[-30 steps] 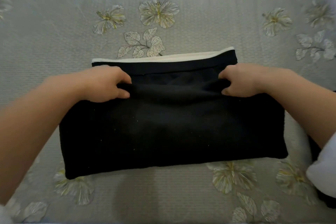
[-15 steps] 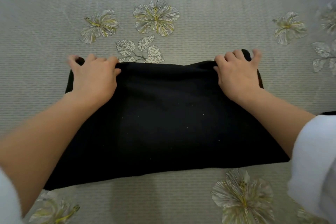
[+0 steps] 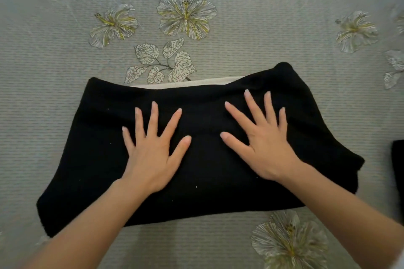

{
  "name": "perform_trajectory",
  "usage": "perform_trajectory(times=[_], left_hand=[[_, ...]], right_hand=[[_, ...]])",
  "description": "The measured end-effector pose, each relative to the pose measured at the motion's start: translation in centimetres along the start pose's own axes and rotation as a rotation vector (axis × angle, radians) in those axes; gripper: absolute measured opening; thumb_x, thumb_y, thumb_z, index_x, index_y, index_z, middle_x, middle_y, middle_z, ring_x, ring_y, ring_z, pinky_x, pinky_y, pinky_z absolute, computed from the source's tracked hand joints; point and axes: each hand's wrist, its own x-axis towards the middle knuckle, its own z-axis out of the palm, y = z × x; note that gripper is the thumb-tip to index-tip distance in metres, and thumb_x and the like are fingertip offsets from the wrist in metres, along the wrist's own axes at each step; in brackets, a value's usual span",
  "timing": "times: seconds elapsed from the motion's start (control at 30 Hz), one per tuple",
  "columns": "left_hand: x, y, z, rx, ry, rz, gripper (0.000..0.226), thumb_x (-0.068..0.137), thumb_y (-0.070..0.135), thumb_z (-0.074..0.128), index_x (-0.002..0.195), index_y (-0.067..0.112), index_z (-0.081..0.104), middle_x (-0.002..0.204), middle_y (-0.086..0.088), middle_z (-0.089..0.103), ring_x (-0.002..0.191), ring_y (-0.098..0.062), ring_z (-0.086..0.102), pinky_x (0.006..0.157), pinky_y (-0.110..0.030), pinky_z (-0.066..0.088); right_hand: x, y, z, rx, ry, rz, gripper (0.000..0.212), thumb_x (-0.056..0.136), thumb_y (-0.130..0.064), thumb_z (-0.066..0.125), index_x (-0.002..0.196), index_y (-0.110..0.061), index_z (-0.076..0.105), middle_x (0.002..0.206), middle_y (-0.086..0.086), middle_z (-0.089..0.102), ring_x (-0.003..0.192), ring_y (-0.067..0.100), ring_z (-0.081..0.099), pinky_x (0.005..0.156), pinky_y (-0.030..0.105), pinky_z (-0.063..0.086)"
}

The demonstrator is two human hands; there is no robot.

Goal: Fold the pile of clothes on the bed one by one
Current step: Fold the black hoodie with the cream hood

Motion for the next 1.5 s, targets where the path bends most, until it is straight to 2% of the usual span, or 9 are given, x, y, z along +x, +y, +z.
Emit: perform_trajectory(times=[0.1,0.33,0.57,0.7,0.83,0.97,1.1,1.17,1.5], left_hand=[[0.4,-0.7,1.6,0.068,0.036,-0.058,0.061,0.086,0.071,0.011,0.140,0.055,-0.014,0.156,0.006,-0.026,0.138,-0.022,-0.036,0.109,-0.059,-0.015],[0.9,-1.0,2.3,0.086,0.052,-0.105,0.063,0.086,0.074,0.011,0.141,0.056,-0.013,0.155,0.007,-0.028,0.136,-0.024,-0.038,0.106,-0.060,-0.017],[-1.8,-7.5,0.8,0.094,0.068,-0.367,0.068,0.082,0.077,0.010,0.142,0.055,-0.012,0.156,0.008,-0.025,0.142,-0.028,-0.025,0.108,-0.064,-0.009],[-4.9,-11.7,0.2,0.079,0.028,-0.463,0.068,0.081,0.077,0.011,0.141,0.056,-0.013,0.158,0.004,-0.022,0.144,-0.032,-0.016,0.113,-0.059,-0.004],[-6.6,-12.4,-0.6,-0.098,0.129,-0.498,0.070,0.090,0.063,0.033,0.149,0.043,0.001,0.157,-0.015,0.008,0.143,-0.034,0.008,0.115,-0.051,0.011],[-6.8,-10.9,-1.5,-0.544,0.297,-0.725,0.063,0.092,0.038,0.046,0.149,0.021,0.023,0.147,-0.018,0.031,0.131,-0.037,0.033,0.107,-0.051,0.027],[-7.6,-9.9,-3.9,-0.773,0.317,-0.810,0.032,0.081,0.019,0.057,0.111,0.009,0.062,0.105,-0.012,0.065,0.098,-0.033,0.060,0.081,-0.042,0.049],[-8.4,-9.2,-5.4,-0.850,0.257,-0.831,0.012,0.075,0.015,0.063,0.085,0.009,0.066,0.080,-0.011,0.065,0.075,-0.029,0.061,0.059,-0.034,0.047],[-12.7,-0.4,-12.4,-0.789,0.092,-0.530,0.011,0.079,0.010,0.064,0.077,0.019,0.070,0.063,-0.003,0.068,0.063,-0.020,0.065,0.051,-0.027,0.044]], right_hand=[[0.3,1.4,2.3,-0.227,-0.059,0.050,0.065,0.085,-0.072,0.007,0.144,-0.052,-0.014,0.158,-0.008,-0.024,0.140,0.024,-0.033,0.113,0.054,-0.017],[1.0,2.7,4.1,-0.241,0.018,0.054,0.062,0.088,-0.071,0.006,0.145,-0.052,-0.009,0.158,-0.011,-0.019,0.144,0.024,-0.024,0.112,0.052,-0.016],[0.2,5.2,2.6,-0.260,0.027,0.149,0.055,0.091,-0.067,0.006,0.140,-0.055,-0.015,0.160,-0.008,-0.014,0.146,0.015,-0.019,0.115,0.046,-0.015],[0.1,7.4,0.2,-0.347,0.032,0.118,0.063,0.090,-0.065,0.018,0.148,-0.047,0.003,0.162,-0.006,-0.002,0.148,0.016,-0.006,0.115,0.047,-0.001],[-1.6,9.4,-1.6,0.048,0.307,0.429,0.063,0.087,-0.049,0.055,0.143,-0.031,0.032,0.148,0.008,0.032,0.133,0.030,0.036,0.106,0.050,0.029],[-3.5,8.9,-1.6,0.749,0.277,0.820,0.047,0.075,-0.029,0.068,0.116,-0.009,0.057,0.108,0.014,0.065,0.098,0.033,0.063,0.089,0.046,0.052],[-4.1,6.8,-3.7,0.833,0.229,0.888,0.021,0.070,-0.011,0.071,0.089,-0.005,0.065,0.080,0.013,0.066,0.076,0.030,0.064,0.065,0.033,0.052],[-4.9,5.7,-5.1,0.885,0.196,0.867,0.015,0.069,-0.007,0.072,0.082,-0.005,0.064,0.076,0.015,0.066,0.071,0.031,0.065,0.062,0.035,0.054],[-15.8,1.2,-10.8,0.902,0.211,0.718,0.023,0.071,-0.002,0.074,0.091,-0.011,0.070,0.078,0.006,0.070,0.073,0.023,0.066,0.060,0.028,0.048]])
